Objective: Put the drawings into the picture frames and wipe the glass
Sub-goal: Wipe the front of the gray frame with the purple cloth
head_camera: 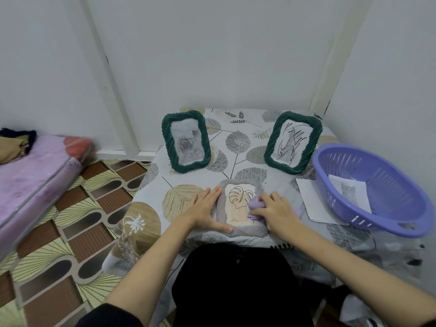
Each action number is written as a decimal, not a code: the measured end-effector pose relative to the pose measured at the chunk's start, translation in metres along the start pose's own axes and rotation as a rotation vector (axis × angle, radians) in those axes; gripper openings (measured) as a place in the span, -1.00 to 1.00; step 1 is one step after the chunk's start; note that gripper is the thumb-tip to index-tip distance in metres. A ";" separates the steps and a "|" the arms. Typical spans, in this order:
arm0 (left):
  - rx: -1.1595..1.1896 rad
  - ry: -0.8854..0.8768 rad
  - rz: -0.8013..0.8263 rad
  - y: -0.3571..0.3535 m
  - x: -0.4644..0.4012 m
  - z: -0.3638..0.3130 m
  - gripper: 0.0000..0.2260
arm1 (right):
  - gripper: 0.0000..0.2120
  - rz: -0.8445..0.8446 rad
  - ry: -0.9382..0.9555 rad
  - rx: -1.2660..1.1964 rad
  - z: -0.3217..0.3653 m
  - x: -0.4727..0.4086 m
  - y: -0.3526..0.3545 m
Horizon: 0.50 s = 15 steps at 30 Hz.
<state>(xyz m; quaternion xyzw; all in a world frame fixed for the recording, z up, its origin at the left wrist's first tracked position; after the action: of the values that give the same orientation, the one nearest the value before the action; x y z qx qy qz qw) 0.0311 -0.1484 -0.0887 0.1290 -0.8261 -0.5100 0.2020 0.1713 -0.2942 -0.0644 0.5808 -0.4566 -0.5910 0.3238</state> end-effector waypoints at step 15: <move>-0.002 0.007 -0.008 0.002 0.001 -0.001 0.11 | -0.75 -0.063 0.063 -0.135 0.011 0.017 0.004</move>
<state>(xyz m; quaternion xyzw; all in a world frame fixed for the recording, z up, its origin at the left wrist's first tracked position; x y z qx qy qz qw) 0.0304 -0.1491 -0.0859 0.1339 -0.8243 -0.5112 0.2031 0.1579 -0.3096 -0.0688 0.5898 -0.3869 -0.6119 0.3578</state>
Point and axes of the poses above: each hand's wrist, its own x-axis away from the middle knuckle, its own y-axis out of the back of the hand, z = x × y, the point moved 4 cm from there along -x, towards the middle knuckle, and after that the axes turned 4 degrees about -x, right-handed, at the moved point
